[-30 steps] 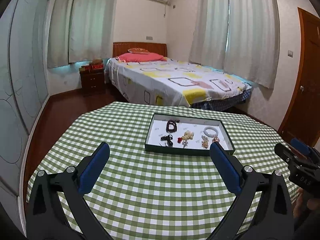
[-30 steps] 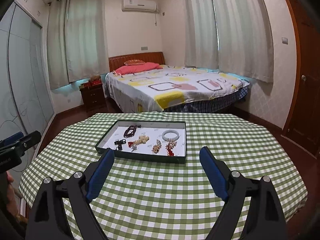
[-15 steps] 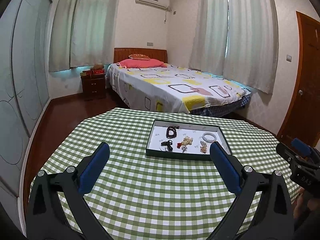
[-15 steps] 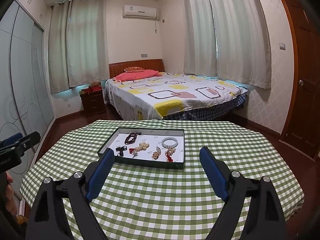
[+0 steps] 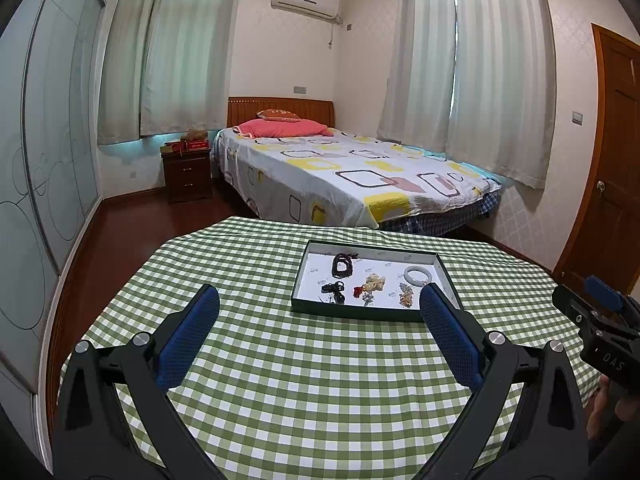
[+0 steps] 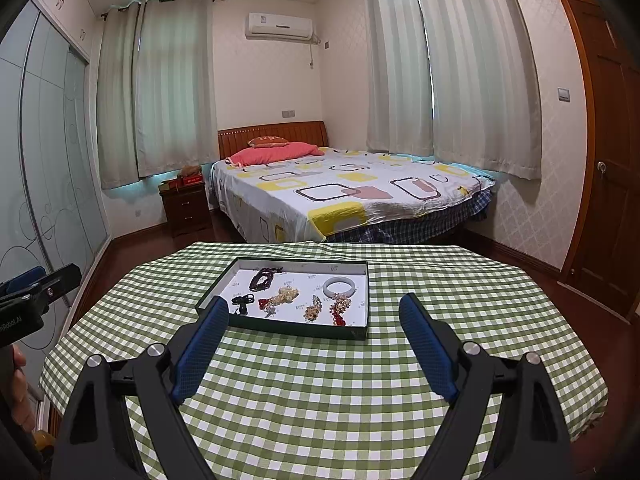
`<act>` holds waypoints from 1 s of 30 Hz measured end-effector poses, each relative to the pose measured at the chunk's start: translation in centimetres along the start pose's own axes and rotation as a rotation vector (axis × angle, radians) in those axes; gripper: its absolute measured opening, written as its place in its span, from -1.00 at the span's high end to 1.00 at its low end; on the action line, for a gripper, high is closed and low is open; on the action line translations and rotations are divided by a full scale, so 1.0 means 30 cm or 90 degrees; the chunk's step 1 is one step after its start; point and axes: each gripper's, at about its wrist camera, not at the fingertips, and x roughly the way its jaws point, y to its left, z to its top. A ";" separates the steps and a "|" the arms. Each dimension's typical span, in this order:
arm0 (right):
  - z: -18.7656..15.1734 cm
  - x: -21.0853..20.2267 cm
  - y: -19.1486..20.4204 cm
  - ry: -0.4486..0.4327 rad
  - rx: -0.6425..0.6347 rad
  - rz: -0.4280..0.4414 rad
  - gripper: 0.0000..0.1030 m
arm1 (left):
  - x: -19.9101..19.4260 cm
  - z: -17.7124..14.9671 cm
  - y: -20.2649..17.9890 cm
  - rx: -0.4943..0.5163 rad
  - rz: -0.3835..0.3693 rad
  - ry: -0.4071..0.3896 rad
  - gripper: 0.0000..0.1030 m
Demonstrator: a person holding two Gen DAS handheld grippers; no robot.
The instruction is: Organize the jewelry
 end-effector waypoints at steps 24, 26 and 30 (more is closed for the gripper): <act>-0.001 -0.009 0.006 -0.001 -0.001 -0.001 -0.64 | -0.002 -0.001 -0.003 0.001 0.000 0.000 -0.89; -0.001 -0.008 0.006 -0.001 -0.002 -0.001 -0.64 | -0.002 -0.001 -0.003 0.001 0.000 0.001 -0.90; -0.003 -0.007 0.006 0.000 -0.002 -0.001 -0.64 | -0.003 -0.001 -0.003 0.000 0.000 0.000 -0.90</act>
